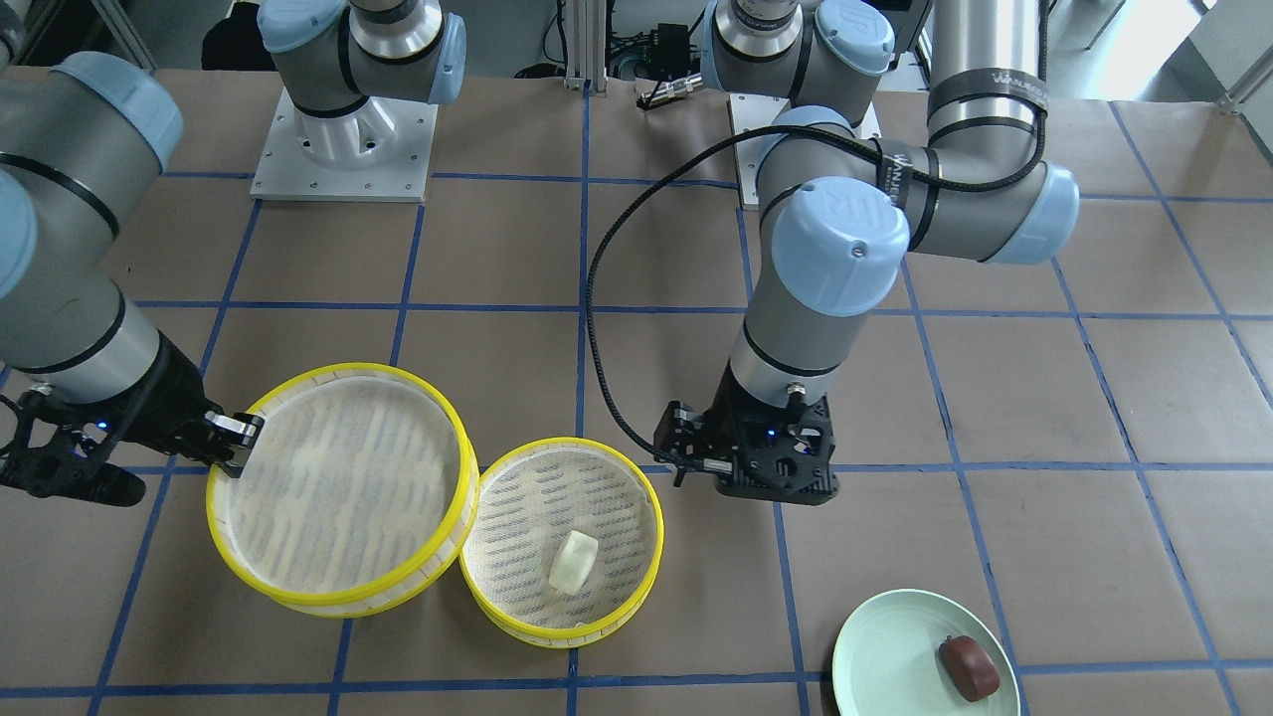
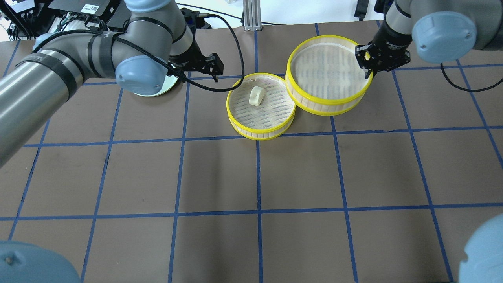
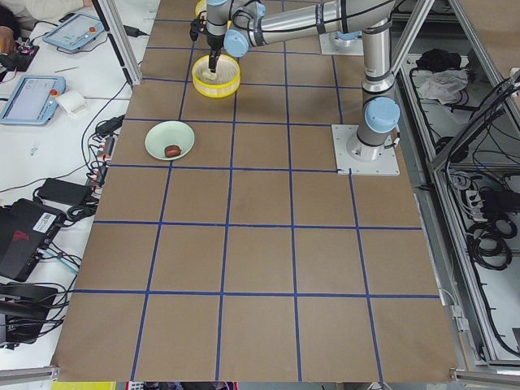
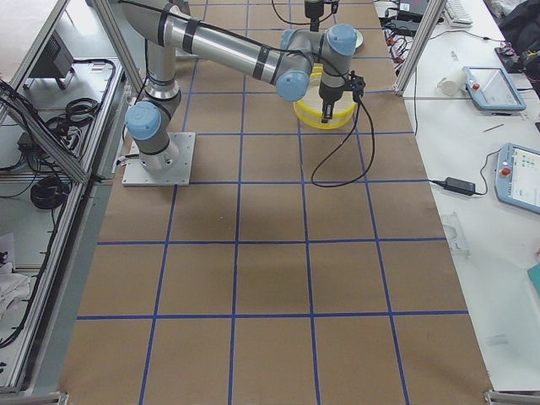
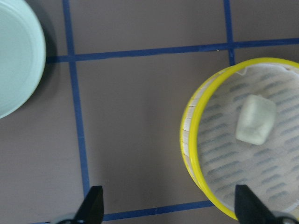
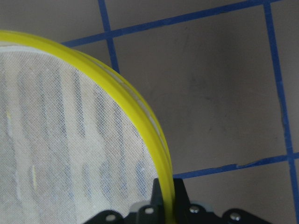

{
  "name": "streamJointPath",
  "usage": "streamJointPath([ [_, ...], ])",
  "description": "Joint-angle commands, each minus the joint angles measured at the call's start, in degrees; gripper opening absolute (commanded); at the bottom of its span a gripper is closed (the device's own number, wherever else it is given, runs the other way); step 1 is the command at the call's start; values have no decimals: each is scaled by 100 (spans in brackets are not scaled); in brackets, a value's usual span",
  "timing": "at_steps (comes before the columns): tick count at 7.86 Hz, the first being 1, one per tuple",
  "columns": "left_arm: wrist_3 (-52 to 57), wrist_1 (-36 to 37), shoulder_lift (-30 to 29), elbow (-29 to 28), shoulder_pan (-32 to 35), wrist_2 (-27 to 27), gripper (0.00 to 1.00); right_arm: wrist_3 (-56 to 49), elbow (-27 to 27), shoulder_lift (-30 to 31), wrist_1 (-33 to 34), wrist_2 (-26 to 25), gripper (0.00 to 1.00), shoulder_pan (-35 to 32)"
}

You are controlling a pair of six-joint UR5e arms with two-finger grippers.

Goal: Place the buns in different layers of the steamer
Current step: 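Restack the top layer with the right gripper while the left returns to the plate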

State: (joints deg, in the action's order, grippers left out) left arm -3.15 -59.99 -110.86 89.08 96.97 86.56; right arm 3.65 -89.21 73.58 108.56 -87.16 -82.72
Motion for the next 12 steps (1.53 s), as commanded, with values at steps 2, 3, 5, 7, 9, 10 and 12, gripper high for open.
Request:
streamJointPath([
  [2,86,40,-119,117,-994,761,100,1924,9,-404,779,33,0,-1112],
  [3,60,179,-285,110,-1135,818,100,2468,0,-545,807,24,0,-1358],
  [5,69,1335,-768,92,-1416,810,100,2814,-35,-722,1001,15,0,-1518],
  [7,77,2059,-1357,22,-1452,888,100,3009,-70,-854,1124,-11,0,-1632],
  [9,68,2298,-1465,4,-1715,1065,99,3088,-79,-880,1124,24,0,-1650],
  [10,25,2290,-1526,4,-1725,1056,99,3124,-88,-889,1106,15,0,-1668],
  [12,7,2316,-1623,-153,-1725,969,97,3168,-289,-863,1106,-11,0,-1686],
])
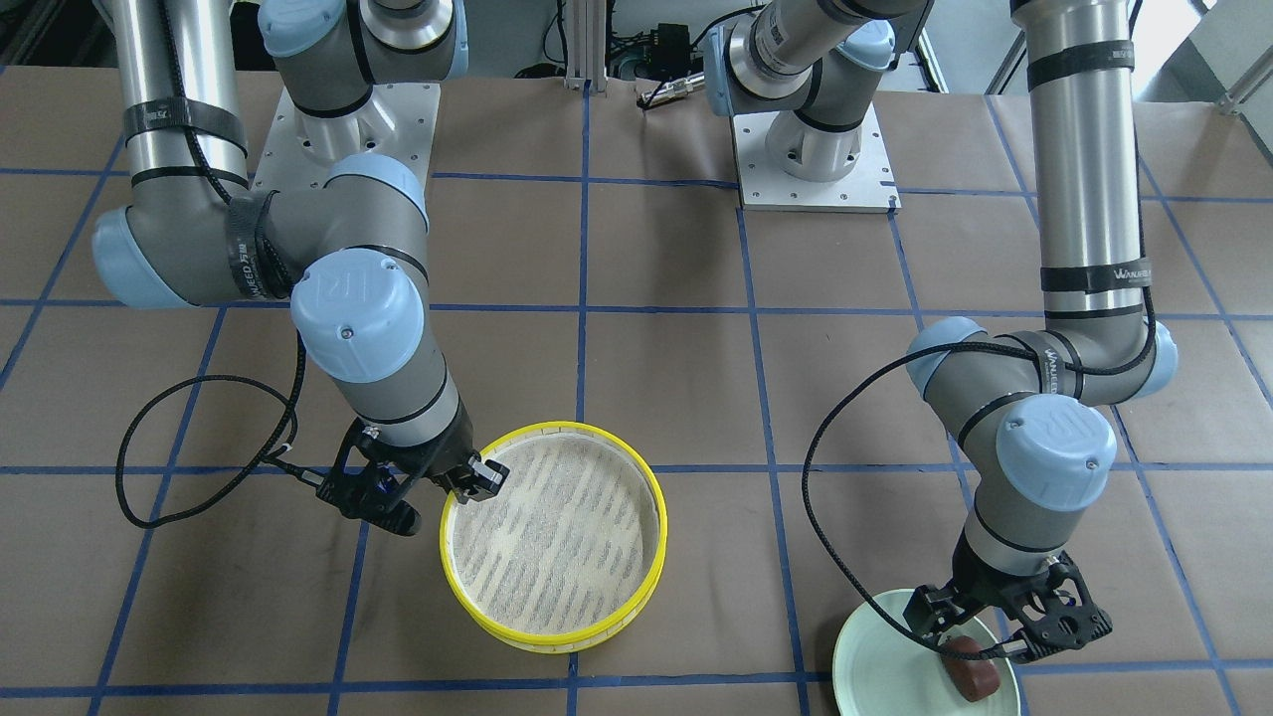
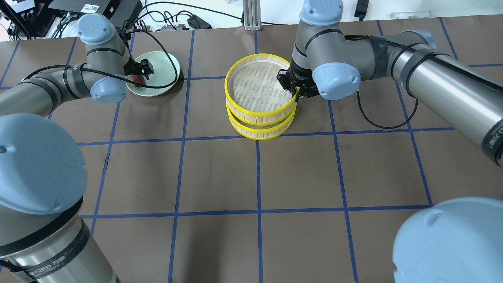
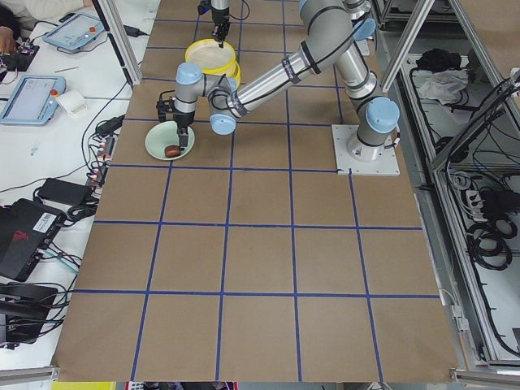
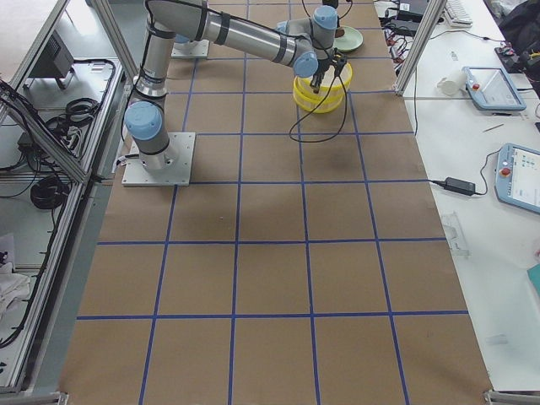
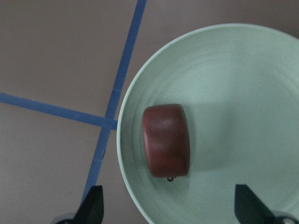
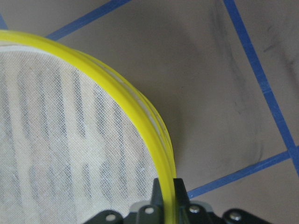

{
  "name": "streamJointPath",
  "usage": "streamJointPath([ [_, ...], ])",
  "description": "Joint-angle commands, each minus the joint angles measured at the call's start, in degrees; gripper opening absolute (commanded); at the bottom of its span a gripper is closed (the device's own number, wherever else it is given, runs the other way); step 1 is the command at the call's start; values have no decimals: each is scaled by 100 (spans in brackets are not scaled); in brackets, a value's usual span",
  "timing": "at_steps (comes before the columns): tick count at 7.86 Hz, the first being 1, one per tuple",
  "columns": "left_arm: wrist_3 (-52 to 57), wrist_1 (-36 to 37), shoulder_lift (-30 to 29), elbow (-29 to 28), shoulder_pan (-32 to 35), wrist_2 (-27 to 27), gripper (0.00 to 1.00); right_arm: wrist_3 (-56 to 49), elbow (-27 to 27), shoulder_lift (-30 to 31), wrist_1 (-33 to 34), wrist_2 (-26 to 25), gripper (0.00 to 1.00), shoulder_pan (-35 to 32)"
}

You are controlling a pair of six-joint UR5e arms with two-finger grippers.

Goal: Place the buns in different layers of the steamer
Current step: 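Grasp the brown bun on the plate with the left gripper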

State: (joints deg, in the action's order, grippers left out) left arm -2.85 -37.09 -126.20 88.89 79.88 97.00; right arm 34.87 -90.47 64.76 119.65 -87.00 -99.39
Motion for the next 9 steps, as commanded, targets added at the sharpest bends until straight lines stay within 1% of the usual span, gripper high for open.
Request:
streamJointPath([
  [1,-5,26,-133,-170,-16,-337,75,46,-216,28,5,-1,0,-19],
  [2,-5,26,-203,-170,-16,-357,70,55,-217,45,23,17,0,-19],
  [8,13,26,-335,-205,-60,-305,75,196,-138,54,32,17,0,-116],
  [9,13,26,-353,-231,-69,-314,74,196,-146,46,32,17,0,-124],
])
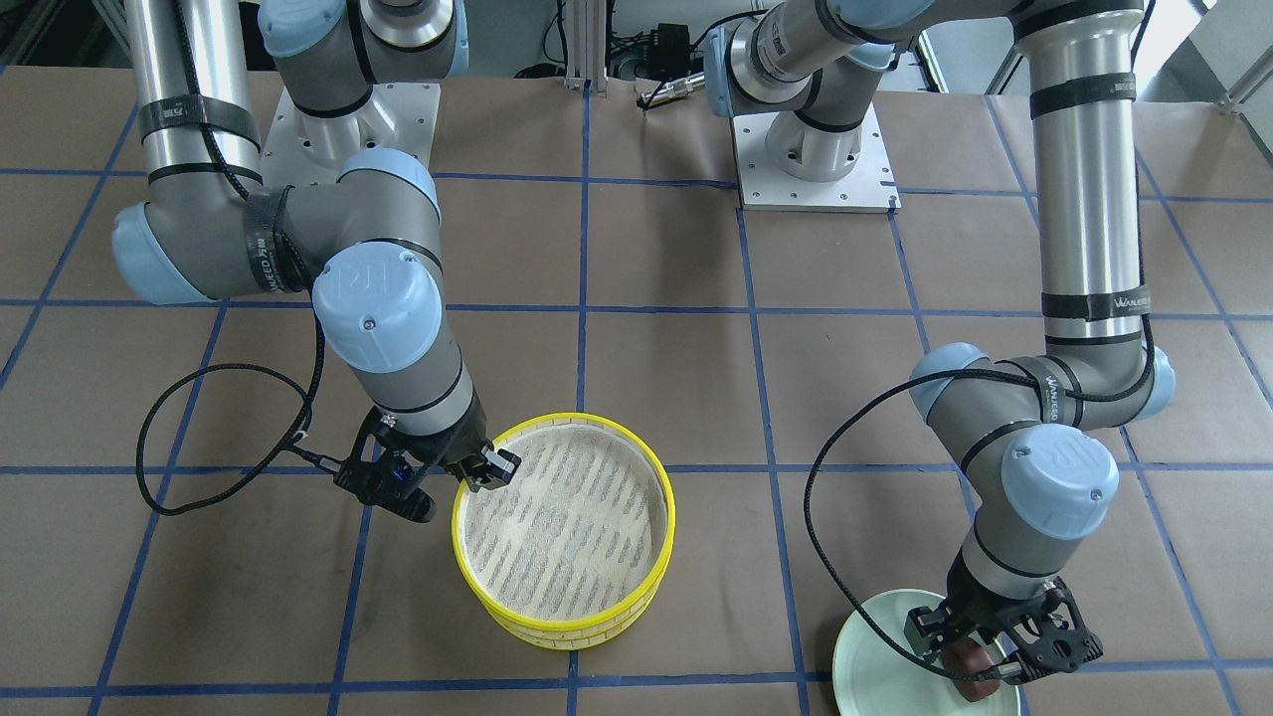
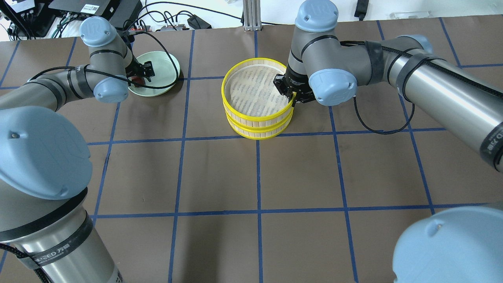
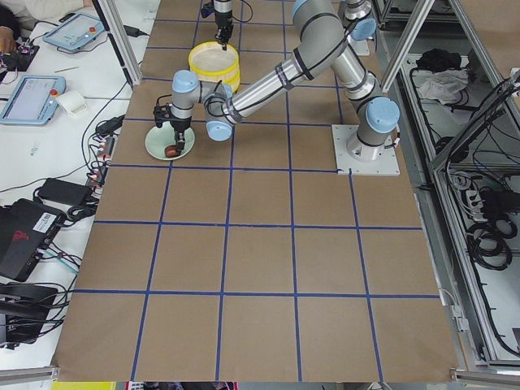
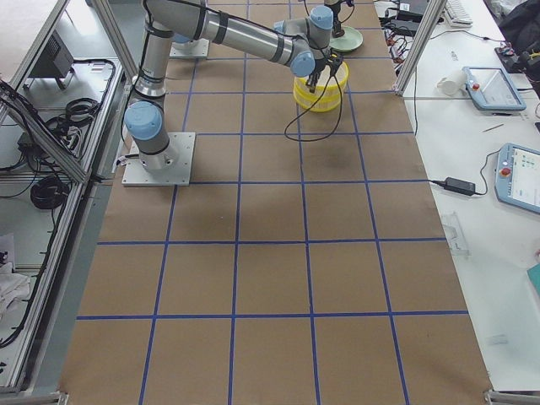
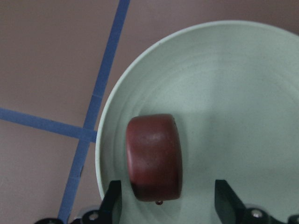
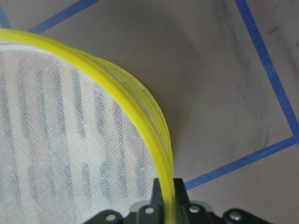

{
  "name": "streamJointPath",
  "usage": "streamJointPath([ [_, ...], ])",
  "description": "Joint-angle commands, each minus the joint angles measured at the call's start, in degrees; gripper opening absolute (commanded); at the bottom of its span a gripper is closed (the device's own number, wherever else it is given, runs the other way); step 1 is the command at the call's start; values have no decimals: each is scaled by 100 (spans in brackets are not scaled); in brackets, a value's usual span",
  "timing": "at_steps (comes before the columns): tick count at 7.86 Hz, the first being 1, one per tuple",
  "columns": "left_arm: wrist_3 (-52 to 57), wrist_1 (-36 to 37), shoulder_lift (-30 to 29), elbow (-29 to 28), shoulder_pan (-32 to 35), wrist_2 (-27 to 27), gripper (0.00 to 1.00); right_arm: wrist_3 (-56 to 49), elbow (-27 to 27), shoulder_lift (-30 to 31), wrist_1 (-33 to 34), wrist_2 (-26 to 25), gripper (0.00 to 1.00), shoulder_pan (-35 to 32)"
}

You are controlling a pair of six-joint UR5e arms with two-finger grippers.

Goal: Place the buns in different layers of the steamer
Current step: 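Lift the brown bun with the left gripper while the right releases and withdraws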

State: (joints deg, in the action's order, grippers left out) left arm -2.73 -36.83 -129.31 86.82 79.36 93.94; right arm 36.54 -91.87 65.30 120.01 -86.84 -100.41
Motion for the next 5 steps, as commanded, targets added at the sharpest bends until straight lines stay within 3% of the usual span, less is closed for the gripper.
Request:
streamJointPath([
  [1,27,0,-51,-146,-17,-7,72,11,-15,-8,-12,0,2,-22],
  [2,18,0,-51,-200,-17,-51,73,3,-16,-8,-12,-17,15,-22],
  [5,18,0,-252,-209,-17,-7,73,-6,-16,-26,-12,-70,67,-22],
])
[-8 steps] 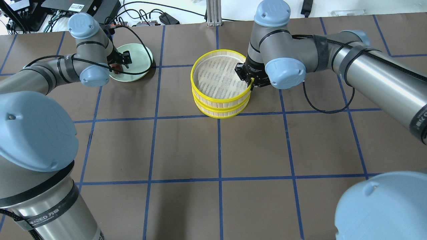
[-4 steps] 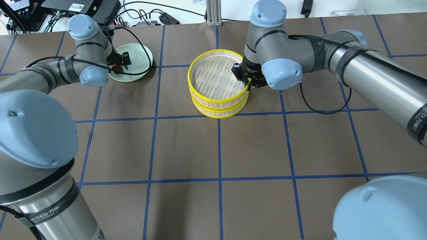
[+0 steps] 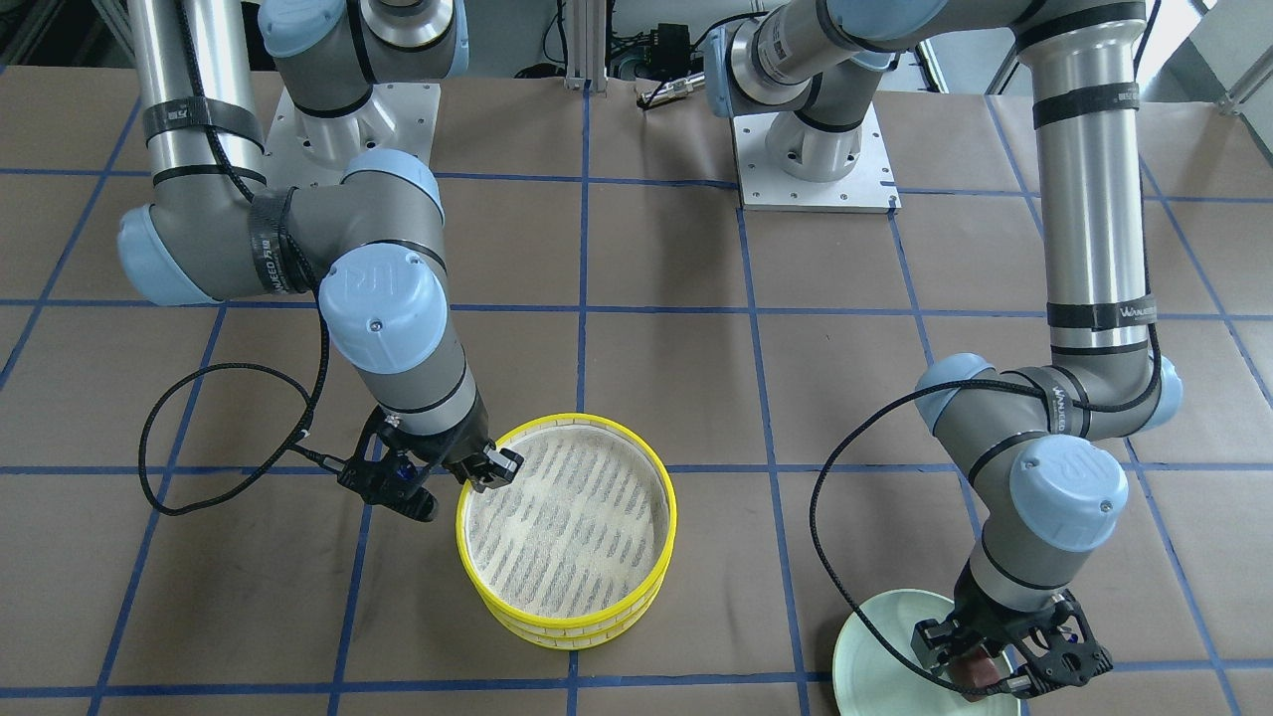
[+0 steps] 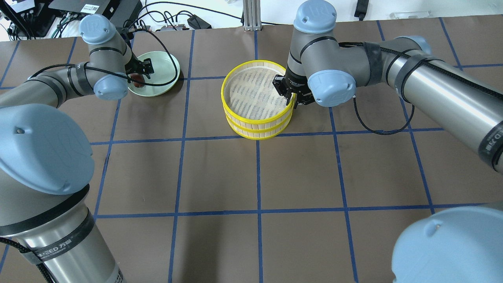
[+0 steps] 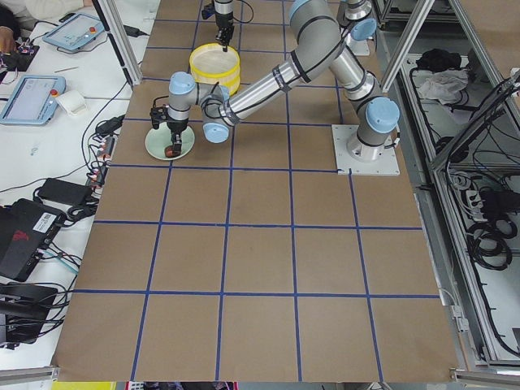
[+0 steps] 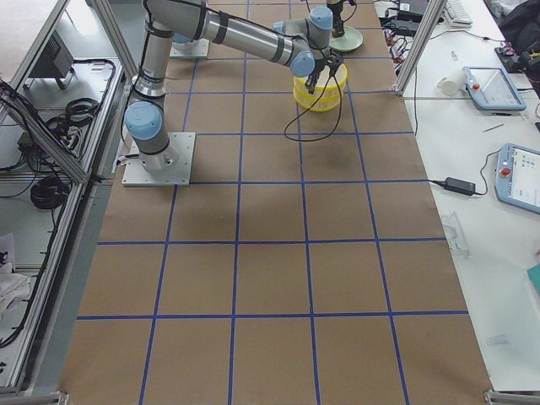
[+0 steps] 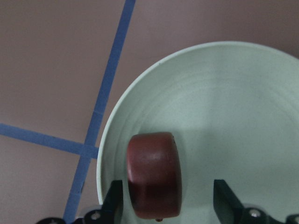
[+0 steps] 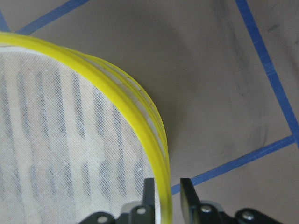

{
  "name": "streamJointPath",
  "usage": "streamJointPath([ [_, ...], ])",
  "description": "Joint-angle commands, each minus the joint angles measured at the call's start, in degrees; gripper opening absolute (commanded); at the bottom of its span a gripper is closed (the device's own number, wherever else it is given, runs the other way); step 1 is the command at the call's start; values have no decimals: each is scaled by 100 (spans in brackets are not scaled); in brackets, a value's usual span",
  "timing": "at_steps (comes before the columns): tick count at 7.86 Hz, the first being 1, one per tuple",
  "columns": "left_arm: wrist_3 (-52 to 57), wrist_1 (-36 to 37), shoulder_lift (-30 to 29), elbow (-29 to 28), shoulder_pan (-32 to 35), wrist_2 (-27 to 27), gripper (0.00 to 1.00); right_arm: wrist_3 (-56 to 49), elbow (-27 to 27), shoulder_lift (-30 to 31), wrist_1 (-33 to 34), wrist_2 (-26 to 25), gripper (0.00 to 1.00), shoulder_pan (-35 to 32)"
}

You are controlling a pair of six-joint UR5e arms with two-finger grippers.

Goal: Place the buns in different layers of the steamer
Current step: 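Lift the brown bun with the left gripper while the right releases and withdraws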

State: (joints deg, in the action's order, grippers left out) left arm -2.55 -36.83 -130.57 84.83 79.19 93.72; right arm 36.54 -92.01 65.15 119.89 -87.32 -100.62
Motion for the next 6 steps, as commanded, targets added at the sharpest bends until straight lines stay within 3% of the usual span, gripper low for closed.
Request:
streamJointPath([
  [1,-8,0,-126,-10,-1,-3,74,-6,-1,-20,17,-22,82,7],
  [2,-9,0,-126,-10,-1,-20,65,-58,8,-11,17,-31,88,7],
  [3,0,0,-126,-19,-1,-3,22,-416,25,15,0,-48,89,103],
  [4,0,9,-118,-36,-1,-12,0,-941,26,259,-96,-144,89,243],
  [6,18,0,39,-37,-1,-47,0,-1444,26,846,-761,-128,96,707],
])
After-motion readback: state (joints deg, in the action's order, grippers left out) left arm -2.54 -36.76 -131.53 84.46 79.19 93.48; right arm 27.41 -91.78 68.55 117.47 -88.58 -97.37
